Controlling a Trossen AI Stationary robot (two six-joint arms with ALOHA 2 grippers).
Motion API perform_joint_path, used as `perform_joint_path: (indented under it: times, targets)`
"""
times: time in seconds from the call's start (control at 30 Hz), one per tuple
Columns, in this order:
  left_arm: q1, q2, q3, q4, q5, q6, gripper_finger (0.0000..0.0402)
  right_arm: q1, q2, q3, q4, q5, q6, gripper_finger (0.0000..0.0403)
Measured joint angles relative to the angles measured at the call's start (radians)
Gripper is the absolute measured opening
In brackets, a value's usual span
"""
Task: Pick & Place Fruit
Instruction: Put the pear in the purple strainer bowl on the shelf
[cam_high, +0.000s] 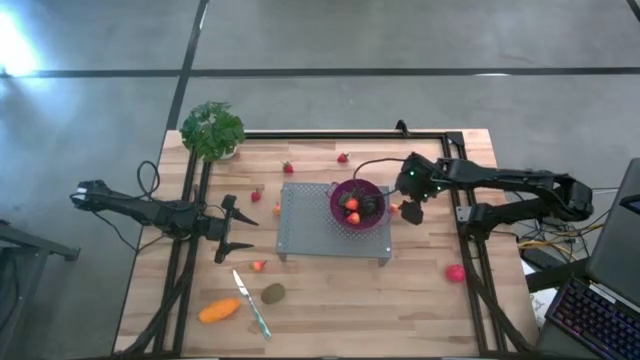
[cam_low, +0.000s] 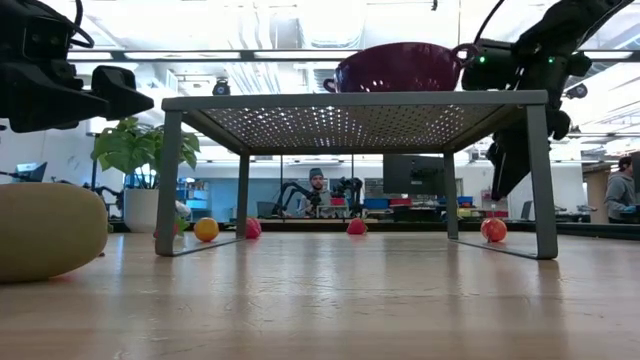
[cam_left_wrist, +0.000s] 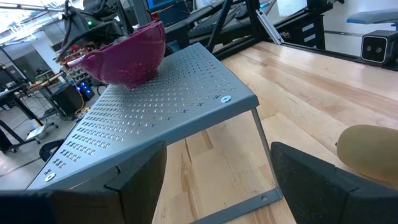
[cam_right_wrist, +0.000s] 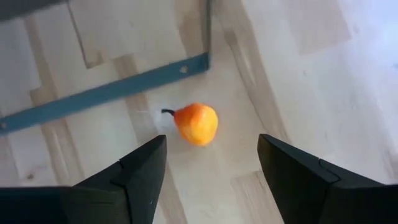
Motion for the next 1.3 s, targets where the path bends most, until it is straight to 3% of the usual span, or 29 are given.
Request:
perform_joint_path:
  times: [0.63,1.3]
  targets:
    - [0.0,0.0,0.0,0.0,0.0,0.0,0.0291,-0.015,0.134,-0.014,0.048,-0.037,-0.035,0.0297]
    - [0.0,0.0,0.0,0.0,0.0,0.0,0.0291,-0.015,0.285,-0.011,0.136,-0.054,-0.093,0.0248]
